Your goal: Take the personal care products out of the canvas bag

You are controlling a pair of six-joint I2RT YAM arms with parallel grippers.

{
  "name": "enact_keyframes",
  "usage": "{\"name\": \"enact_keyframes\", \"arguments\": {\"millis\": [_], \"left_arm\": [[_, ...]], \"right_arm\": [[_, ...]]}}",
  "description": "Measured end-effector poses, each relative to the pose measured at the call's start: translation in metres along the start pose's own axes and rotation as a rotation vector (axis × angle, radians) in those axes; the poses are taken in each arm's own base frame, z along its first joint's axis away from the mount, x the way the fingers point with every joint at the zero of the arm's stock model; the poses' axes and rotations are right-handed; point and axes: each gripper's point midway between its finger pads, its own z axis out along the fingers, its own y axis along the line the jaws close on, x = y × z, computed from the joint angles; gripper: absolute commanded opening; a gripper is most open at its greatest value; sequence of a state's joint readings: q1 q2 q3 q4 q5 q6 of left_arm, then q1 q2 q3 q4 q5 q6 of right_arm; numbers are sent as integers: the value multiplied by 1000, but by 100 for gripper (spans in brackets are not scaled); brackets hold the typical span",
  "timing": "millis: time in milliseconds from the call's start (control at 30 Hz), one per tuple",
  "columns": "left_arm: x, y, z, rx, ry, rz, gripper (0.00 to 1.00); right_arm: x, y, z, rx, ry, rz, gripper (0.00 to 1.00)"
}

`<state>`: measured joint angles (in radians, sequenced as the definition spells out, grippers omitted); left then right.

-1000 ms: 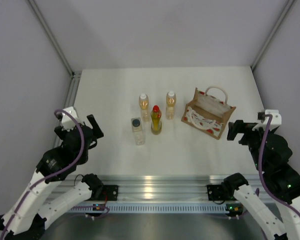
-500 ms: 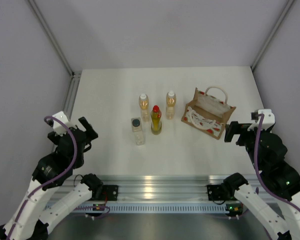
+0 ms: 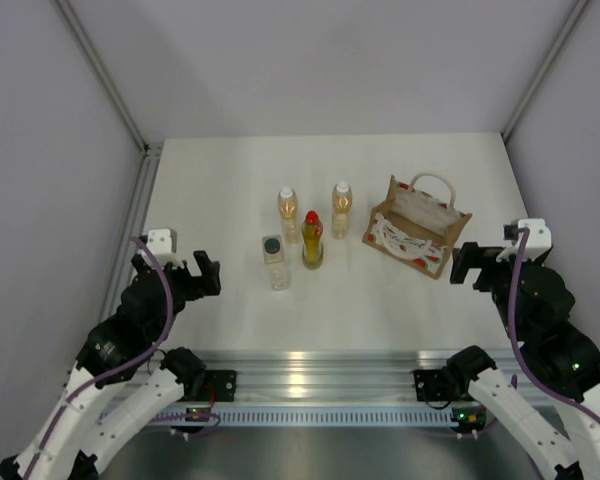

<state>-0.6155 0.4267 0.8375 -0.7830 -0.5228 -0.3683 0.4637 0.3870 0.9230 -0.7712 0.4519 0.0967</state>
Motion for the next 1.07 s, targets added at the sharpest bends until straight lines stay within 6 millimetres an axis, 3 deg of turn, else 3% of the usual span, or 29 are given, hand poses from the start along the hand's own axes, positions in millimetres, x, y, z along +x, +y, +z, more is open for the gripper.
{"name": "enact_keyframes", "arguments": {"millis": [100, 233, 567, 1067], "left_arm": [[13, -13, 3, 87, 32, 58, 98], [13, -20, 5, 130, 30, 86, 98], [-4, 27, 14, -84, -26, -1, 98], [-5, 27, 14, -83, -28, -9, 98]], "right_arm": [[0, 0, 0, -1, -2, 1, 100], [-2, -1, -3, -1, -12, 5, 99], [-2, -1, -3, -2, -12, 6, 100], [8, -2, 1, 15, 8, 3, 100]]}}
